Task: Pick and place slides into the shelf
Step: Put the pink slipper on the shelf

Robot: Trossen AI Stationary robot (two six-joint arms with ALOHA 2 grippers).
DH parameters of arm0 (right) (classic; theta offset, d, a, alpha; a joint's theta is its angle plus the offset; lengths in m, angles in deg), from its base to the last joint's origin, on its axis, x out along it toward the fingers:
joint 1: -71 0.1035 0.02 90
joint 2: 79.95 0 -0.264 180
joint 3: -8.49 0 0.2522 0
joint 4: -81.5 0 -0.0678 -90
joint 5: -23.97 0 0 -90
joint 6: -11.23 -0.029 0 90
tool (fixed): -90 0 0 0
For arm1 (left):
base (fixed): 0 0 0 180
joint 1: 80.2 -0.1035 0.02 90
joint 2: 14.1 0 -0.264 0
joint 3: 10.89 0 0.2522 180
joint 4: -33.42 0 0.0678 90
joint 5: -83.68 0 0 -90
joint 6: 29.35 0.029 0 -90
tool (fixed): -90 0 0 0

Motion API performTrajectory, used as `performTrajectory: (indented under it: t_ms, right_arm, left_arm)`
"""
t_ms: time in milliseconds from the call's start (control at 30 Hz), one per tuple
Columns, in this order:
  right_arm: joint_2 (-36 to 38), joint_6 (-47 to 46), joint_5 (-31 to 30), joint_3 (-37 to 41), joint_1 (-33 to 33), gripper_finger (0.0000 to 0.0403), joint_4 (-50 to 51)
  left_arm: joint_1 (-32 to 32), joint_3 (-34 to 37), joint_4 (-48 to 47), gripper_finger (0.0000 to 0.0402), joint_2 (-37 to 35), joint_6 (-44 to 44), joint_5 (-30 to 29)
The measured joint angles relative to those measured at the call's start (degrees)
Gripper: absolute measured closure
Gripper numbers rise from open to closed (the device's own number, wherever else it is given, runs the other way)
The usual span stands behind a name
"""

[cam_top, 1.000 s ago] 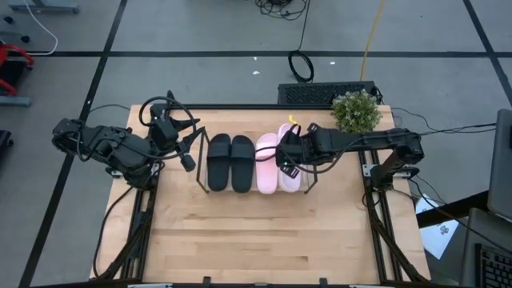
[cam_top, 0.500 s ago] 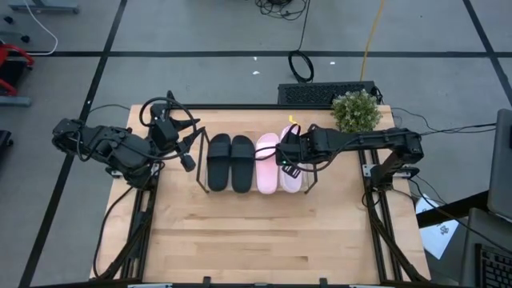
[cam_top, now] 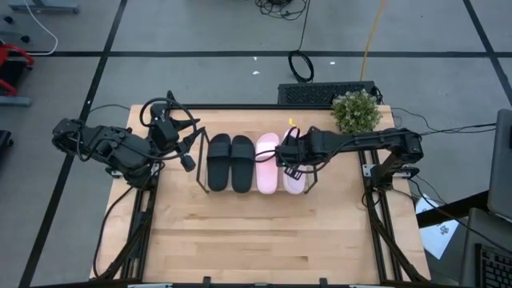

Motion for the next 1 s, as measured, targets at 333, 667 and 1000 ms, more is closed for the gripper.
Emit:
performTrajectory:
  t_ms: [333, 667, 1000]
  right_arm:
    - [0.0, 1.3, 1.4, 3.3, -1.2, 0.0403, -3.0]
    - [0.0, 3.8, 1.6, 3.3, -2.7, 0.0403, -5.2]
    - [0.0, 3.4, 4.6, 8.0, -2.9, 0.0403, -7.3]
  left_arm:
    - [0.0, 0.0, 0.0, 0.0289, 0.0, 0.0, 0.0]
    - [0.0, 0.0, 0.0, 0.0289, 0.0, 0.4, 0.0]
    - [0.0, 0.0, 0.0, 0.0289, 0.0, 0.4, 0.0]
